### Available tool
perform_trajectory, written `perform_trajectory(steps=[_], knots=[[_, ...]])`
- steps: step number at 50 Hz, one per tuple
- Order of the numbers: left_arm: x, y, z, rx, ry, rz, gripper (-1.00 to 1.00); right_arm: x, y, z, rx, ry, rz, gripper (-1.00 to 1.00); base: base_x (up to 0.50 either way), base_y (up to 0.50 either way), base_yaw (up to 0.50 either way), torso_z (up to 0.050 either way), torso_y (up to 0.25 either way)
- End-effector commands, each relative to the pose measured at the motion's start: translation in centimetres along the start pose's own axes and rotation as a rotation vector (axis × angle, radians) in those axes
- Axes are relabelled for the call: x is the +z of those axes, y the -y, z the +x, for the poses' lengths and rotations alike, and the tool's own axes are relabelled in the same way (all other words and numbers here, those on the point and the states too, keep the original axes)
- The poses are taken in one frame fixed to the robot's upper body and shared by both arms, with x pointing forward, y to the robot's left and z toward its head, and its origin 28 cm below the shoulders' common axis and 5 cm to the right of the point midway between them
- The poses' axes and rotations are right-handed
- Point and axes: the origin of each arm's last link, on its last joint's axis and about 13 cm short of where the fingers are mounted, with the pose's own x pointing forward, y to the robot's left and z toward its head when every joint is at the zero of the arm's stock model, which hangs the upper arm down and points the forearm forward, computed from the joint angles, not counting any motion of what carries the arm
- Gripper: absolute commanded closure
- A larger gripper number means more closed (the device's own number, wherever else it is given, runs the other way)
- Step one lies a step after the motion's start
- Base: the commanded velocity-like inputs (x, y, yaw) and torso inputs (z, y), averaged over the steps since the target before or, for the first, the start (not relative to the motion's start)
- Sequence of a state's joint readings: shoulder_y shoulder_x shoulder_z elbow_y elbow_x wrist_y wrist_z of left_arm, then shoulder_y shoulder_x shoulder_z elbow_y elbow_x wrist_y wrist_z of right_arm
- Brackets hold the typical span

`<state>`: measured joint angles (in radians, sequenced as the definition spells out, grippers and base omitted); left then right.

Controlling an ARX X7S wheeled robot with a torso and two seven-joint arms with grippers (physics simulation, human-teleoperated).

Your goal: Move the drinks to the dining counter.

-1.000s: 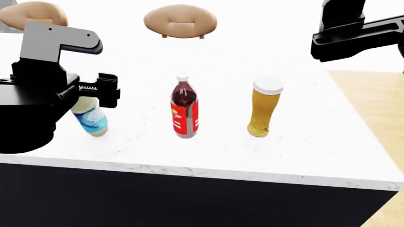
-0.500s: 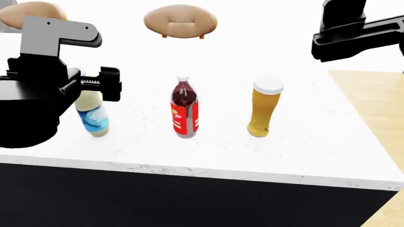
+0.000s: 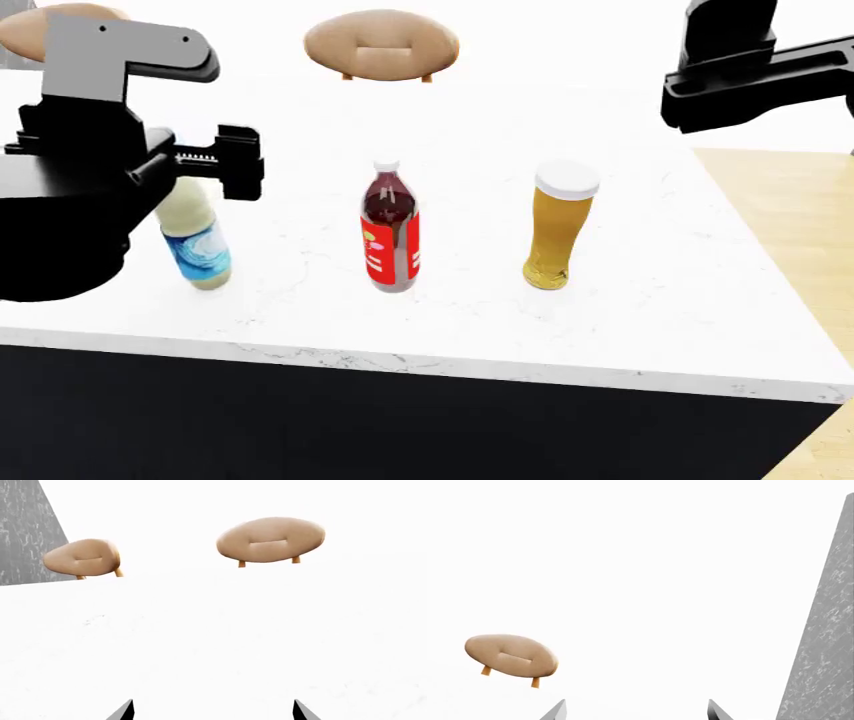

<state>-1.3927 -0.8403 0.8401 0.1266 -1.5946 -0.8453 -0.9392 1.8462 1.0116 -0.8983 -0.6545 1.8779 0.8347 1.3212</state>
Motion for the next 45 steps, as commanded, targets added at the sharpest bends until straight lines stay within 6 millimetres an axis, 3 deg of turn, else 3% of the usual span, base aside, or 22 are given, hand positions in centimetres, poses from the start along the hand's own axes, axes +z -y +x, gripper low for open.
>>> perform_trajectory(steps=[1,26,39,45], knots=[[1.1,-0.6,-1.0,0.017,0.028,0.001,-1.00,-0.1,0.0,0.0,-0.001,-0.001,0.001,-1.00,0.00,0.00,0.00,0.000,0.000],[4.2,-2.3,-4.1,0.051,0.144,-0.052,-1.00,0.1,0.4,-0.3,-0.011,0.003,0.002,-1.00,0.00,0.00,0.00,0.000,0.000],[6.6,-3.6,-8.3,0.026,0.309,-0.107,-1.00,0.7,0.7,-0.7,-0.018,0.022,0.008,-1.00,0.00,0.00,0.00,0.001,0.000],[5.6,-3.8,-10.6,0.010,0.397,-0.109,-1.00,0.6,0.8,-1.7,-0.017,0.042,0.005,-1.00,0.00,0.00,0.00,0.000,0.000]])
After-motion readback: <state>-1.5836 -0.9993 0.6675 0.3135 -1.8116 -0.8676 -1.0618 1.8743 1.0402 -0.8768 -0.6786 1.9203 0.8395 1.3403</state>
